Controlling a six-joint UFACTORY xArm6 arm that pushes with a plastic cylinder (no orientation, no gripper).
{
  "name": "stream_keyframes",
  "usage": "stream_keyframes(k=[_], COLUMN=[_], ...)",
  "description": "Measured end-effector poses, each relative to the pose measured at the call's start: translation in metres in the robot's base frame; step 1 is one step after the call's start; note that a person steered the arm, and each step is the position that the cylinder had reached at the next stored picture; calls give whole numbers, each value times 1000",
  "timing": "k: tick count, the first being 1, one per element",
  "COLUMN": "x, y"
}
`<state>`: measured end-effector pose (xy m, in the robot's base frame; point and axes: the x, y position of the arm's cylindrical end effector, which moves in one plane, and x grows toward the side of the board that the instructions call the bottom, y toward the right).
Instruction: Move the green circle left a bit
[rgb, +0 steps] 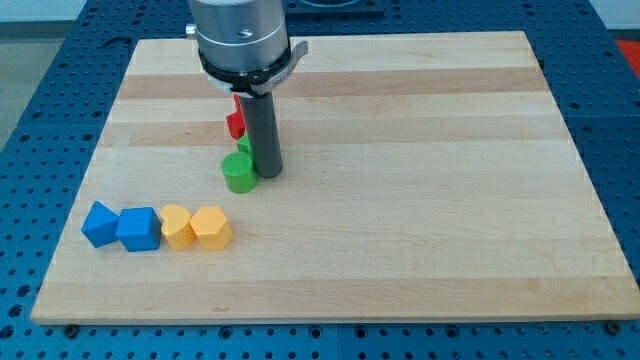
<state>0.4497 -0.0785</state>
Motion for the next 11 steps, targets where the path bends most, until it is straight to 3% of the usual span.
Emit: stream_keyframes(k=[2, 5, 7, 11], x=[1, -1, 27, 35], y=[-5, 50, 69, -81])
